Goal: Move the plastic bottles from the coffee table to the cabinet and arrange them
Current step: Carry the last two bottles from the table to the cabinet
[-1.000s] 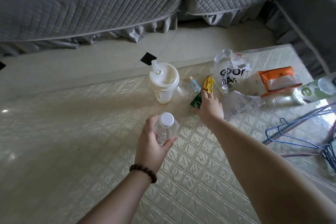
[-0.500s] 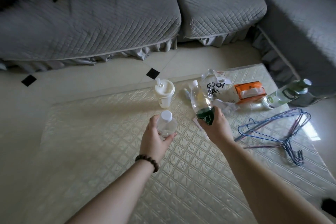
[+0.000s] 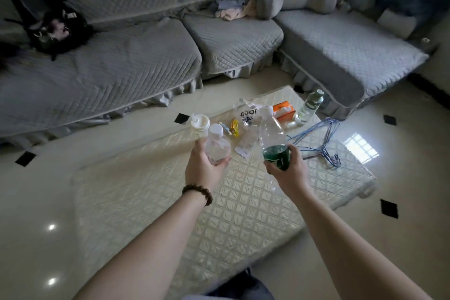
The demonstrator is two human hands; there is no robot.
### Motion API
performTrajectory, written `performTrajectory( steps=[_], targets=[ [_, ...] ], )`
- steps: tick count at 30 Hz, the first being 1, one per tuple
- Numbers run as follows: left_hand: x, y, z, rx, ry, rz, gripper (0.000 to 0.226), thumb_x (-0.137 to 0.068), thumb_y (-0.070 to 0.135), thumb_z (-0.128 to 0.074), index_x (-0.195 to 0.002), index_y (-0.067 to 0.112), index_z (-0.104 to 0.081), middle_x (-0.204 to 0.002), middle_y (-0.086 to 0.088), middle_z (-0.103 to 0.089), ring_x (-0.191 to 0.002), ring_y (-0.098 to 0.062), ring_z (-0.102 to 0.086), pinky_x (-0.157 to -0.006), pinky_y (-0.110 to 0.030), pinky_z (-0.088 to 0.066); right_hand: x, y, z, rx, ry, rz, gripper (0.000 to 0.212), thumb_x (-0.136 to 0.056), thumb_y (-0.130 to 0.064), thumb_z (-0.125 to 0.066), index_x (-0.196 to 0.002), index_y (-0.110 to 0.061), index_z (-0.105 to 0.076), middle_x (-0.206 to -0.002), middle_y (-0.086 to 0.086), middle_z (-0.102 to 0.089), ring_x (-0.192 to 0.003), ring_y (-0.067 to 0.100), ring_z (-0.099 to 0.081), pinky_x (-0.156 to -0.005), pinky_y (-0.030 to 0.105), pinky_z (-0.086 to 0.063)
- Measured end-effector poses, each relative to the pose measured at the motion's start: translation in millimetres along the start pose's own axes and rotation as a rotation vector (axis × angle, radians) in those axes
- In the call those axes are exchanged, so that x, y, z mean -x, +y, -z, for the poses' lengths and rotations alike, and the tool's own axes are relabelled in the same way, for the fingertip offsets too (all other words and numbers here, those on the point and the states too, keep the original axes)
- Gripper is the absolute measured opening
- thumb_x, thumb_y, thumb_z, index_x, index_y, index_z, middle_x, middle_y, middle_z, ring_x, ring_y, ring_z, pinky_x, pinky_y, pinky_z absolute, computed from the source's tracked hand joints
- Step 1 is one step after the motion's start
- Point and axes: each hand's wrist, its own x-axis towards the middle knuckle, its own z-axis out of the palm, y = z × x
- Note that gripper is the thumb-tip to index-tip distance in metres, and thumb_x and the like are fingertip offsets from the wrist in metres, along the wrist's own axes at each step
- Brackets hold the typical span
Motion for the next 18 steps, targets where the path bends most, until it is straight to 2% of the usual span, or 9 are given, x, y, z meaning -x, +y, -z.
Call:
performTrajectory(
  steps=[3, 5, 8, 10, 11, 13, 15, 17, 18],
  targets=[
    [16.3, 14.1, 3.8, 0.025, -0.052, -0.088, 0.064, -0.071, 0.045, -0.077, -0.119, 0.024, -0.041, -0.103, 0.001, -0.059, -0.084, -0.016, -0.058, -0.062, -0.023, -0.045, 34.2, 8.5, 13.0, -0.055, 0.087, -0.032, 0.067, -0.075, -0.040, -0.075, -0.131, -0.024, -0.042, -0.113, -0.001, -0.061, -0.096, 0.017, -0.057, -0.070, 0.029, -0.045],
    [26.7, 21.9, 2.6, 0.038, -0.088, -0.134, 0.063, -0.071, 0.048, -0.076, -0.119, 0.028, -0.041, -0.105, 0.004, -0.059, -0.086, -0.014, -0.058, -0.067, -0.027, -0.049, 57.0, 14.8, 20.6, -0.082, 0.143, -0.055, 0.063, -0.076, -0.041, -0.074, -0.128, -0.027, -0.043, -0.107, -0.005, -0.061, -0.091, 0.014, -0.056, -0.064, 0.024, -0.043],
    [40.7, 29.8, -4.2, 0.030, -0.148, -0.139, 0.066, -0.069, 0.055, -0.075, -0.120, 0.029, -0.041, -0.107, 0.006, -0.060, -0.085, -0.013, -0.060, -0.071, -0.030, -0.051, 86.1, 28.0, 28.4, -0.137, 0.219, -0.094, 0.061, -0.074, -0.043, -0.075, -0.125, -0.031, -0.044, -0.106, -0.006, -0.063, -0.092, 0.014, -0.059, -0.069, 0.026, -0.046],
    [53.7, 36.7, -12.2, 0.035, -0.195, -0.173, 0.068, -0.068, 0.059, -0.073, -0.121, 0.030, -0.041, -0.107, 0.004, -0.062, -0.082, -0.012, -0.061, -0.071, -0.032, -0.052, 108.8, 39.0, 35.1, -0.168, 0.284, -0.133, 0.062, -0.075, -0.041, -0.076, -0.127, -0.029, -0.045, -0.104, -0.008, -0.062, -0.090, 0.011, -0.057, -0.065, 0.018, -0.043],
    [60.9, 40.7, -17.1, 0.044, -0.216, -0.201, 0.069, -0.068, 0.059, -0.072, -0.122, 0.029, -0.041, -0.108, 0.004, -0.062, -0.078, -0.009, -0.061, -0.070, -0.031, -0.052, 120.1, 45.3, 38.8, -0.182, 0.316, -0.151, 0.062, -0.075, -0.040, -0.076, -0.127, -0.028, -0.045, -0.104, -0.008, -0.061, -0.090, 0.010, -0.056, -0.063, 0.015, -0.040],
    [76.3, 51.1, -27.6, 0.069, -0.273, -0.257, 0.070, -0.069, 0.057, -0.073, -0.123, 0.025, -0.042, -0.110, 0.004, -0.060, -0.072, 0.000, -0.057, -0.068, -0.027, -0.048, 142.5, 60.3, 46.7, -0.210, 0.384, -0.189, 0.063, -0.074, -0.039, -0.077, -0.127, -0.027, -0.046, -0.107, -0.005, -0.064, -0.091, 0.011, -0.058, -0.068, 0.020, -0.043],
    [93.0, 61.1, -41.4, 0.086, -0.345, -0.300, 0.075, -0.068, 0.058, -0.074, -0.125, 0.023, -0.042, -0.113, 0.001, -0.060, -0.079, -0.006, -0.060, -0.072, -0.029, -0.051, 165.8, 74.5, 57.0, -0.213, 0.458, -0.239, 0.062, -0.074, -0.038, -0.078, -0.127, -0.025, -0.047, -0.105, -0.006, -0.063, -0.090, 0.011, -0.058, -0.073, 0.022, -0.042],
    [112.7, 71.3, -57.3, 0.106, -0.434, -0.319, 0.078, -0.065, 0.060, -0.074, -0.126, 0.026, -0.040, -0.113, -0.002, -0.061, -0.091, -0.017, -0.062, -0.079, -0.037, -0.054, 190.0, 88.8, 68.7, -0.205, 0.539, -0.288, 0.058, -0.074, -0.037, -0.078, -0.123, -0.025, -0.049, -0.098, -0.008, -0.060, -0.086, 0.011, -0.057, -0.070, 0.020, -0.038],
    [123.8, 76.8, -64.9, 0.118, -0.475, -0.326, 0.077, -0.065, 0.059, -0.075, -0.126, 0.026, -0.041, -0.110, -0.004, -0.062, -0.090, -0.019, -0.062, -0.079, -0.039, -0.054, 202.0, 96.8, 74.7, -0.204, 0.581, -0.308, 0.057, -0.074, -0.036, -0.078, -0.122, -0.024, -0.049, -0.096, -0.008, -0.060, -0.085, 0.012, -0.057, -0.069, 0.020, -0.038]
  ],
)
